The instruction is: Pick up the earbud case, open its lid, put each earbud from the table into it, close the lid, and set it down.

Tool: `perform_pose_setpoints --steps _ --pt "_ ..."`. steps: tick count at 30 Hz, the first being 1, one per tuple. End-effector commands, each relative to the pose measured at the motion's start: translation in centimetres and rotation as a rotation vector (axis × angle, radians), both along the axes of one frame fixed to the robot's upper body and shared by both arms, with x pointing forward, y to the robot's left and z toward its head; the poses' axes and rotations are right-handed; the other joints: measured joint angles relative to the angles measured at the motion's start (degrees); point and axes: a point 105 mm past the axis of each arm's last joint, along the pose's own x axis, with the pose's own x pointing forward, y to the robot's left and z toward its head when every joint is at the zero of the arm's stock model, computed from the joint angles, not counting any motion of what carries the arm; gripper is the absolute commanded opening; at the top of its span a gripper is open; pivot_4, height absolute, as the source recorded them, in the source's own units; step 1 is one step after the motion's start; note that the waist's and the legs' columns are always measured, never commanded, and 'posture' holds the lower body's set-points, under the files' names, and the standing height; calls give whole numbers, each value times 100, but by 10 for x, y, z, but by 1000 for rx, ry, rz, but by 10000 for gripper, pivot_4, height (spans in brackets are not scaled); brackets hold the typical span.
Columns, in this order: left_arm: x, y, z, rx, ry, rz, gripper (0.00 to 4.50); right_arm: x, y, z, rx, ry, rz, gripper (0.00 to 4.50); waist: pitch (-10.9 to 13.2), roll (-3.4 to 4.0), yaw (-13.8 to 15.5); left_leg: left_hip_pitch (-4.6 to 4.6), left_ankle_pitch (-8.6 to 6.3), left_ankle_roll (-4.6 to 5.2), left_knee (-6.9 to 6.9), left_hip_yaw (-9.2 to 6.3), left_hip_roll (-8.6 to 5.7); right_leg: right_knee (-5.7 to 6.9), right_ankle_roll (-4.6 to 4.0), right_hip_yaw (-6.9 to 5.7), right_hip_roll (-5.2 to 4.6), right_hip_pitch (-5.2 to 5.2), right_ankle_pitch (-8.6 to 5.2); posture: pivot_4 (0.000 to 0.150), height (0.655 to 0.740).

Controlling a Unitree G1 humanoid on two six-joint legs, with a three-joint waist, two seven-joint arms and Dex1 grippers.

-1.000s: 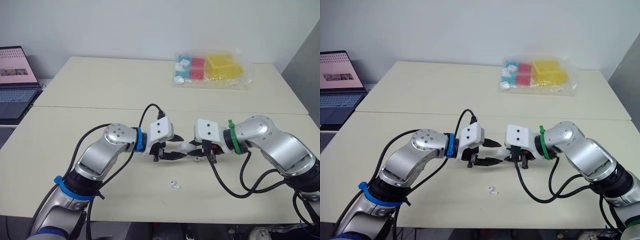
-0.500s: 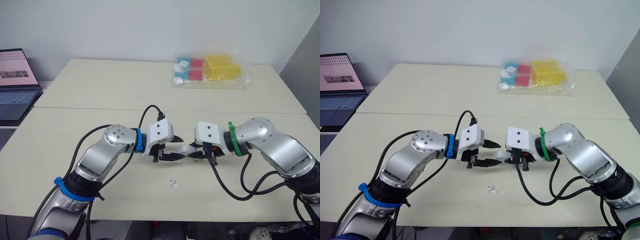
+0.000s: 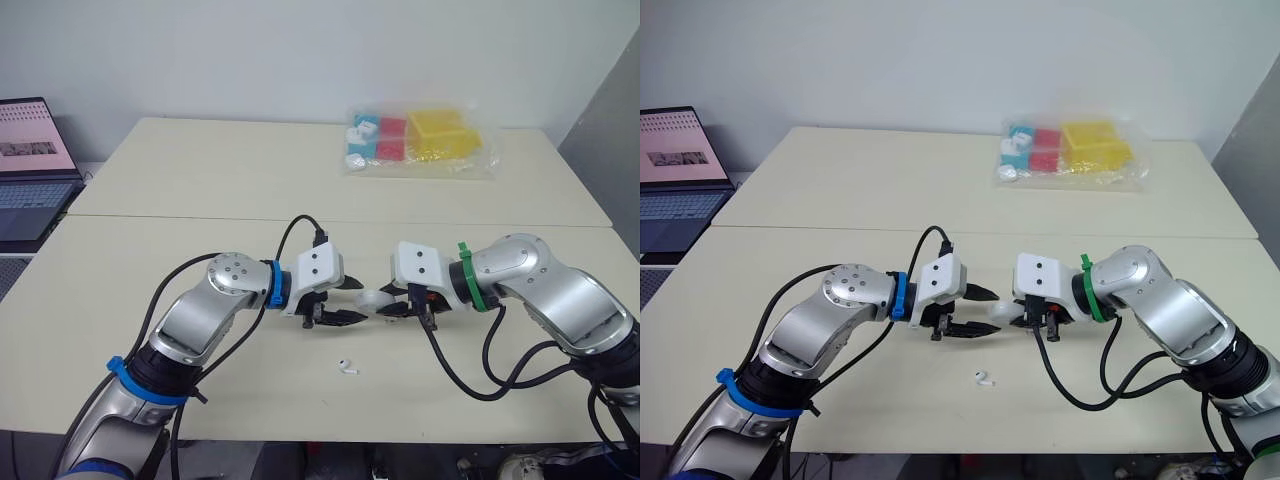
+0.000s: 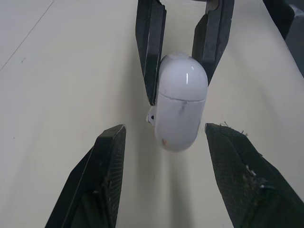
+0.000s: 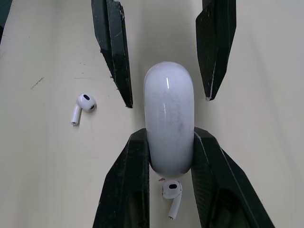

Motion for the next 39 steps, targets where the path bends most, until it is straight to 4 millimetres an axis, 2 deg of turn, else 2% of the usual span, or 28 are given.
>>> perform_pose_setpoints --steps 1,14,17,21,22,39 --pt "-2 -3 9 -28 -27 -17 27497 3 0 14 22 -57 -3 7687 0 0 0 0 0 0 0 -1 0 0 0 0 0 0 0 1500 7389" --pt "-3 -6 9 -48 -15 -22 27497 5 3 22 23 -60 -3 7687 0 0 0 -1 0 0 -1 -2 0 0 -1 0 0 0 -1 1500 7389" --pt "-2 -7 10 -52 -19 -17 21275 4 3 20 22 -59 -1 7687 0 0 0 -1 0 0 -1 0 0 0 -1 0 0 0 -1 1500 7389" --pt "-1 -6 10 -54 -21 -14 8153 3 2 17 16 -59 -1 7687 0 0 0 -1 0 0 -1 0 0 0 -1 0 0 0 -1 1500 7389" --pt "-1 -6 10 -52 -20 -13 6947 3 2 17 13 -59 -2 7687 0 0 0 0 0 0 -1 0 0 0 -1 0 0 0 -1 1500 7389" --pt "-2 -8 12 -66 -14 -12 6954 6 1 20 0 -69 -1 7687 0 0 0 0 0 0 -2 -1 0 0 -1 0 0 -1 -1 1500 7389"
